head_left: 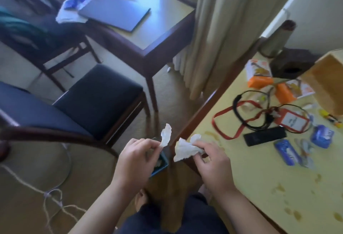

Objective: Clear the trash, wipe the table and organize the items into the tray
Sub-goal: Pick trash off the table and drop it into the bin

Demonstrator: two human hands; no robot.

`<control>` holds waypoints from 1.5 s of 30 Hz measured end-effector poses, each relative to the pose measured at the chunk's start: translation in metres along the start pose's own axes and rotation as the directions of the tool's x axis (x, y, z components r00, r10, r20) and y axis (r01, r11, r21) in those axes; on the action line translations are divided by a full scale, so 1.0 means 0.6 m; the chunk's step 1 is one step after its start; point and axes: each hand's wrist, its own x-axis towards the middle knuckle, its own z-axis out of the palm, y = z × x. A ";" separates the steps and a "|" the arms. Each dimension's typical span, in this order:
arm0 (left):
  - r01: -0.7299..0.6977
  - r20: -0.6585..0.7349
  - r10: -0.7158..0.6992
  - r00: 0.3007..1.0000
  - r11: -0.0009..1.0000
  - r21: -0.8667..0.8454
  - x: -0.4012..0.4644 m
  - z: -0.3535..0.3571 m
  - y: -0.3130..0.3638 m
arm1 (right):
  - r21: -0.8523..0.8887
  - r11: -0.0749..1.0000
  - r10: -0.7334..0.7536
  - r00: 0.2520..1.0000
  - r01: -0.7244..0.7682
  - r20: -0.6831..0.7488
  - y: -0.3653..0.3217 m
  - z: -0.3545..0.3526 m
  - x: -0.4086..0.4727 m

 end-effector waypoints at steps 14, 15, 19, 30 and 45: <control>0.315 0.098 -0.321 0.942 0.947 0.070 -0.053 0.009 -0.232 | -0.097 0.990 0.127 0.935 -0.100 0.330 0.005 0.274 -0.033; 0.348 0.116 -0.356 0.927 0.934 0.083 -0.053 0.031 -0.254 | -0.103 0.987 0.153 0.923 -0.124 0.353 0.022 0.298 -0.030; 0.416 0.143 -0.426 0.893 0.904 0.096 -0.051 0.143 -0.348 | -0.136 0.972 0.235 0.859 -0.193 0.456 0.119 0.417 -0.019; 0.521 0.260 -0.567 0.782 0.823 0.226 -0.038 0.424 -0.572 | -0.346 0.855 0.504 0.464 -0.386 0.728 0.370 0.688 0.007; 0.534 0.342 -0.534 0.773 0.839 0.104 -0.013 0.172 -0.330 | -0.113 0.894 0.393 0.637 -0.434 0.663 0.077 0.371 0.023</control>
